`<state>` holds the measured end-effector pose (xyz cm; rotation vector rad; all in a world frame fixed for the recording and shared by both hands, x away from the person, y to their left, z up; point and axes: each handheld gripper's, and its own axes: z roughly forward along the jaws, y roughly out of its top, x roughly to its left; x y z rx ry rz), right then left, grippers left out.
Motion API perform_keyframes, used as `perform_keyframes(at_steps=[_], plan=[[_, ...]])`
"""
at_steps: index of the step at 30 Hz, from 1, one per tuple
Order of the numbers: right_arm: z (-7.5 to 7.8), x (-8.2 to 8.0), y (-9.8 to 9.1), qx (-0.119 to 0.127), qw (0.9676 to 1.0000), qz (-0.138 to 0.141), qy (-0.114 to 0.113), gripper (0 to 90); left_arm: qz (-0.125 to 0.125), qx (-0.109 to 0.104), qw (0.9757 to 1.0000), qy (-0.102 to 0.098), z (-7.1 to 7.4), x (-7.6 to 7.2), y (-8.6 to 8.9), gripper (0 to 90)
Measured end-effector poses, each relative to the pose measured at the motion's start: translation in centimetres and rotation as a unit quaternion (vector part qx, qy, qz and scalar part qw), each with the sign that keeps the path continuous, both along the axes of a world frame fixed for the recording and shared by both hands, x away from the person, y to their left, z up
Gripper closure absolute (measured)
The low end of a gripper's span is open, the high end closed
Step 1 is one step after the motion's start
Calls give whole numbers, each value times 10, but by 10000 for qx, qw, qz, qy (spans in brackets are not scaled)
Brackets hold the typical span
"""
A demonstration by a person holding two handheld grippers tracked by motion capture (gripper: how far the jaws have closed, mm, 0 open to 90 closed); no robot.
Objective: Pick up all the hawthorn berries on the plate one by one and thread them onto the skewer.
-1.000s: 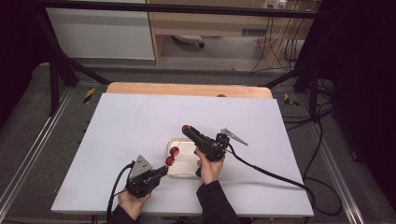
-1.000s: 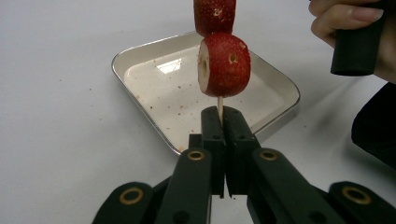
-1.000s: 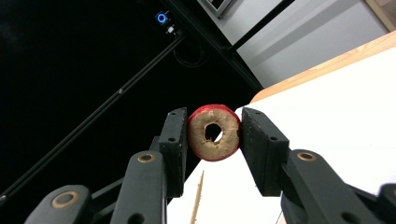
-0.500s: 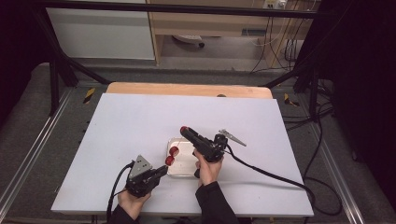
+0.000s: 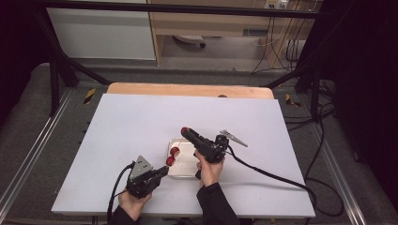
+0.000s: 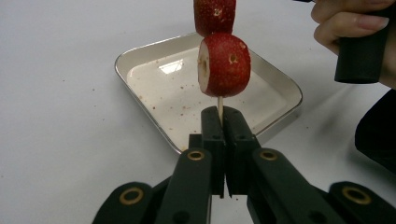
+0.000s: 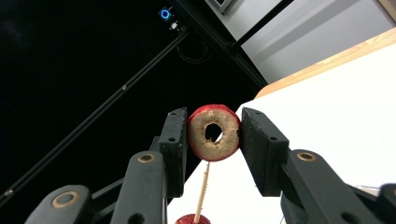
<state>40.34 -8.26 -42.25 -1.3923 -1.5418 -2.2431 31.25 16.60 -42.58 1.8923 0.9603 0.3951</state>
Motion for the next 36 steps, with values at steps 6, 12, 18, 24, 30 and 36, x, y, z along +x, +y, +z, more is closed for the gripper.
perform_keyframes(at_steps=[6, 12, 18, 24, 30, 36], plan=[[-2, -2, 1, -22, 10000, 47, 27, 629, 26, -11, 10000, 2, 0, 1, 0, 882], [-5, -5, 4, -37, 9999, 79, 50, 629, 13, 10, 10000, 50, -1, 1, 0, 883], [-5, -8, 4, -78, 10000, 40, 0, 631, 25, -60, 10000, 9, 0, -1, 0, 887], [-8, -10, 6, -7, 10000, -10, -3, 631, 20, -144, 9999, 3, -1, -3, -1, 887], [-12, -14, 9, 27, 10000, -29, -18, 632, 36, -193, 9998, 78, -3, -3, -5, 886], [-16, -16, 11, -76, 10000, 60, -20, 634, 115, -281, 9995, 73, -2, -1, -2, 887]])
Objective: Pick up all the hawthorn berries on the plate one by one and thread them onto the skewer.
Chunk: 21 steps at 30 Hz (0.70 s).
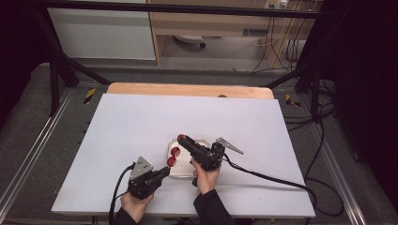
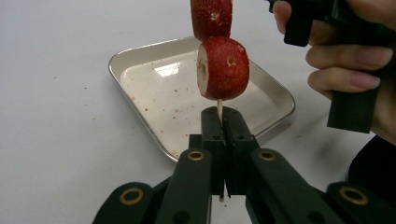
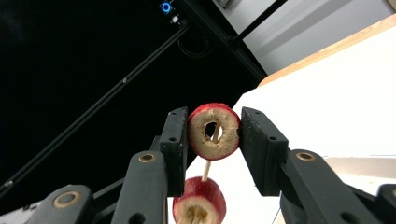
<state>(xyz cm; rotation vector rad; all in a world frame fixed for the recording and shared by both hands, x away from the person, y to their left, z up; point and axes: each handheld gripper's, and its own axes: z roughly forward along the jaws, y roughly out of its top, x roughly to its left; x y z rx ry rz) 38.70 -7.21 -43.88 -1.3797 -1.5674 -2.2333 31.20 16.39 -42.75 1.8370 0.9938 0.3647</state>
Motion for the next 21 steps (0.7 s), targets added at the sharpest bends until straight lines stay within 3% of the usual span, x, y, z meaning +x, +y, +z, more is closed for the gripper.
perform_keyframes(at_steps=[16, 21], plan=[[-3, -2, 2, -258, 9994, 214, 129, 634, -57, 36, 9999, 92, -4, 6, -1, 887], [1, 0, -1, -424, 9986, 307, 99, 617, -76, -36, 10000, 20, -3, 6, 2, 886]])
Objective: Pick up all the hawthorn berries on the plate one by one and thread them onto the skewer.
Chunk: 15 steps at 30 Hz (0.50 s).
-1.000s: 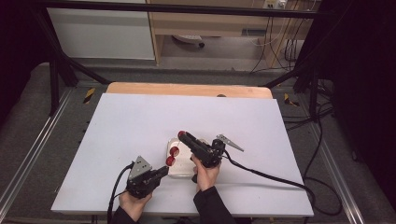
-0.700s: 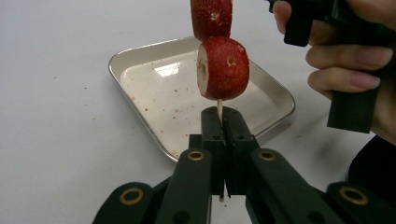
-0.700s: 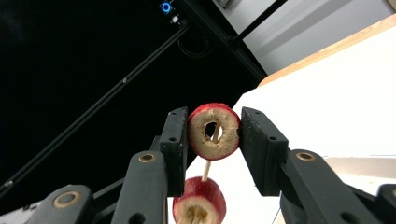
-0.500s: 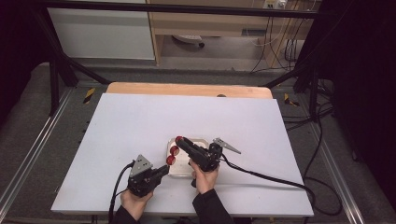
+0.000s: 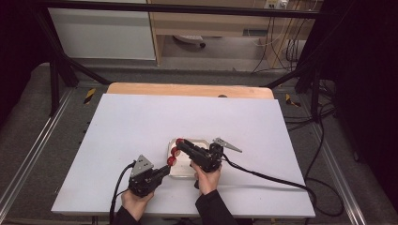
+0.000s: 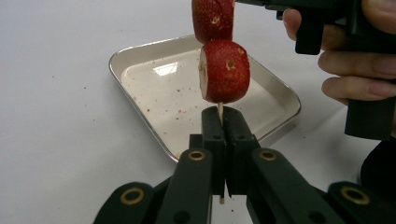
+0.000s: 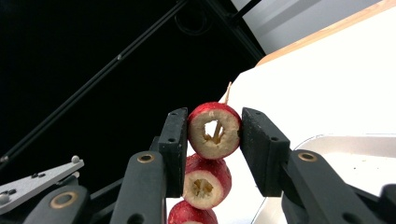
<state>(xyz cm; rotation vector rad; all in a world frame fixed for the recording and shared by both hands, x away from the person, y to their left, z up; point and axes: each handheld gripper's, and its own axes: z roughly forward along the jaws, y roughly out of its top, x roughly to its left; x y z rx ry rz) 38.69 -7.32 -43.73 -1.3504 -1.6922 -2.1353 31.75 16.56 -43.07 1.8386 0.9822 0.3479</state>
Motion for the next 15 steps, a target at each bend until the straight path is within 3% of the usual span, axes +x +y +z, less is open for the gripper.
perform_keyframes(at_steps=[4, 8, 11, 15], plan=[[13, 0, -8, -404, 9989, 24, -241, 531, -1, 0, 10000, -1, 0, 0, 3, 886], [26, 1, -18, -894, 9951, 100, -403, 442, -24, 26, 10000, -11, 1, 0, 5, 885], [30, 4, -25, -1284, 9905, 195, -444, 342, -51, 38, 10000, 0, 1, 1, 6, 885], [30, 7, -34, -1852, 9812, 379, -393, 221, -108, 92, 9999, -9, 1, 1, 7, 885]])
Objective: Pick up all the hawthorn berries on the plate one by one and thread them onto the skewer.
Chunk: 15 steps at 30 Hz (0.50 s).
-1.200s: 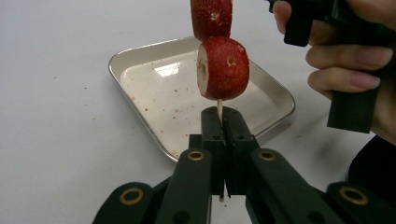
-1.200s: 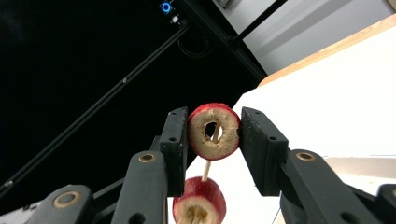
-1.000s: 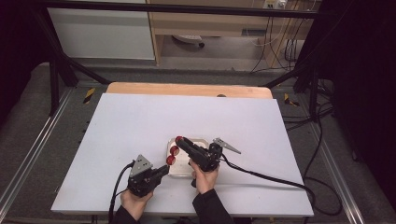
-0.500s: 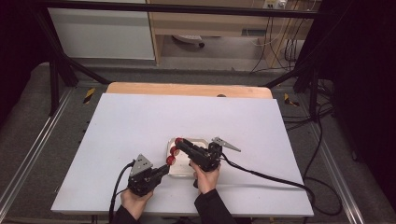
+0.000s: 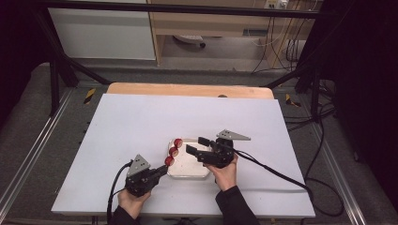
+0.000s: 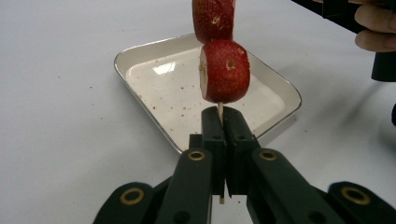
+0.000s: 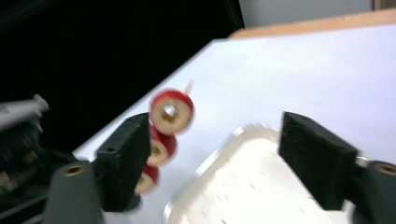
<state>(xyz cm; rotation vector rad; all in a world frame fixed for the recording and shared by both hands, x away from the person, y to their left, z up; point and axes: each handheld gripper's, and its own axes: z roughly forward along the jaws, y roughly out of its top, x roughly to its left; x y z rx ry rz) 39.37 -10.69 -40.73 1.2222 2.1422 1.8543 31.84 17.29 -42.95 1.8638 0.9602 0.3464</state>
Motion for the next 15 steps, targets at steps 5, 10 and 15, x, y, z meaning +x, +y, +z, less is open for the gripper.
perform_keyframes(at_steps=[5, 10, 15], plan=[[-5, 1, -16, -558, 9984, 117, 13, 136, -117, 68, 9999, 30, 2, 1, 1, 885], [-13, -1, -36, -1069, 9941, 163, 9, 62, -179, 142, 9997, 72, 5, 3, 4, 884], [-19, -4, -56, -1558, 9876, 153, -141, 23, -277, 240, 9993, 122, 9, 6, 7, 884]])
